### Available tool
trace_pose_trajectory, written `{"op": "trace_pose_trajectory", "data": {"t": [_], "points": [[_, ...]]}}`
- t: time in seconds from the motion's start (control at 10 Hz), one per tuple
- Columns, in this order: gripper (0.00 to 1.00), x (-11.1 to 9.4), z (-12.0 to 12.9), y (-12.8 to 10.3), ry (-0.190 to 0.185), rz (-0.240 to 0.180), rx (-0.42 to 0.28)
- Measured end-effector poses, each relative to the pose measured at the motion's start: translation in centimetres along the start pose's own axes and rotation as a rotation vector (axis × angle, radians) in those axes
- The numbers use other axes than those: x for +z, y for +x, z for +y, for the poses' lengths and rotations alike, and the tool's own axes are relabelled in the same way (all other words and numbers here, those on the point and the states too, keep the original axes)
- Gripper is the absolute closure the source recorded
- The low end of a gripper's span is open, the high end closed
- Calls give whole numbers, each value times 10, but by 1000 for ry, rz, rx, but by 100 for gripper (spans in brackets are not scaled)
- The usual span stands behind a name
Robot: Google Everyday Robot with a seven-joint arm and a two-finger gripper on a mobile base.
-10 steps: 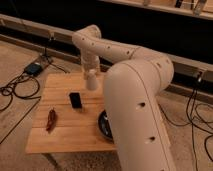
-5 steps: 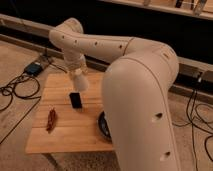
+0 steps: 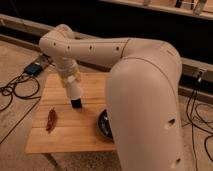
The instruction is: Place the ceramic cup over the eraser
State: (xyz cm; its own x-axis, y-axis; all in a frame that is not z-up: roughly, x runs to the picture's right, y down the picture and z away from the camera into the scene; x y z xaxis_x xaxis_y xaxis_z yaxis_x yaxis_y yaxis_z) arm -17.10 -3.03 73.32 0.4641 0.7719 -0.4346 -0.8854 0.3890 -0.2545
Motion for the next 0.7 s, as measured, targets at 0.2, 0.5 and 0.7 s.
{"op": "trace_pose_trajectory", "data": {"t": [0.2,0.5,0.7], "points": [[100,9,4,2,8,-29,-20],[100,28,2,8,11,-48,-33],[100,45,1,15,-1,-43,-32]]}}
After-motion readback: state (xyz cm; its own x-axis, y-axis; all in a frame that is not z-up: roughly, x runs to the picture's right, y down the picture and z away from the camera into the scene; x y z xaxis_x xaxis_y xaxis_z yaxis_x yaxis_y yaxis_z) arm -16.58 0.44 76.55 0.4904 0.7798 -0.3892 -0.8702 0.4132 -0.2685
